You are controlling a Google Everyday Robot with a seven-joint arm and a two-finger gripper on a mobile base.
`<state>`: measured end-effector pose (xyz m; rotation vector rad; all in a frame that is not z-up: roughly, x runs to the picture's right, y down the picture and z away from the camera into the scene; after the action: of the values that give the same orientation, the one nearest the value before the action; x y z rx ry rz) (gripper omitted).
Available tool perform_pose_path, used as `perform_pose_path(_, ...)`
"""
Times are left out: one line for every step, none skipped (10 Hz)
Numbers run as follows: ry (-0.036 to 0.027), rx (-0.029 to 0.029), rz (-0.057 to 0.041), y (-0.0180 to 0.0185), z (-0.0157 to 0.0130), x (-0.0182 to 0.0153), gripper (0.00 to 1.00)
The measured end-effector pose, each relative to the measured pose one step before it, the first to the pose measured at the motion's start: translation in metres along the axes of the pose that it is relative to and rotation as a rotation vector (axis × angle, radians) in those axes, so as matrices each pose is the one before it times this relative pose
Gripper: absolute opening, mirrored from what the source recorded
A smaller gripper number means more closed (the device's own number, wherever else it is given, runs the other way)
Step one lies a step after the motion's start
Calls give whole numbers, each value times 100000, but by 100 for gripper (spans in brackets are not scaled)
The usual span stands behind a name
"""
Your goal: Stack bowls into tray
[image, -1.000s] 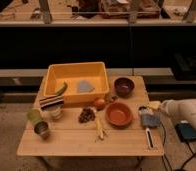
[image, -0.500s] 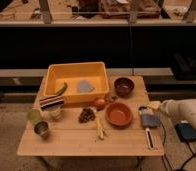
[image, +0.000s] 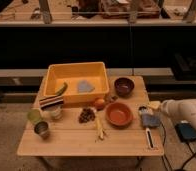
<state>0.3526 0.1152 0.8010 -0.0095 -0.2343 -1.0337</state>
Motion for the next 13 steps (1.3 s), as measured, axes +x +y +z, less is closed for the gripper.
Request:
perform_pose_path(2,4,-2,-3,0,1,66)
perform_pose_path(-1,0,6,3,1,-1,66)
perform_pose_path(3,-3,0,1,-1,2,66)
perform_pose_path(-3,1,-1,-2,1,-1,66)
perform_pose_path(122,-144,-79,-41,-74,73,66)
perform_pose_path(-260,-830,23,-46,-18,3,66)
perform_pose_path(74,-1817,-613,-609,-63,339,66)
perform_pose_path(-543,-2067,-702,-1809,-41,810,66)
perform_pose_path(-35,-1354,-1114,-1668,-239,1057,66)
perform_pose_path(-621,-935,-2040,-2273,-265,947,66)
perform_pose_path(-1107,-107,-2063,-2039,-76,472,66)
perform_pose_path(-3487,354,-1938,-2232,473,513,66)
perform_pose_path(-2980,1456,-277,-852,484,267,66)
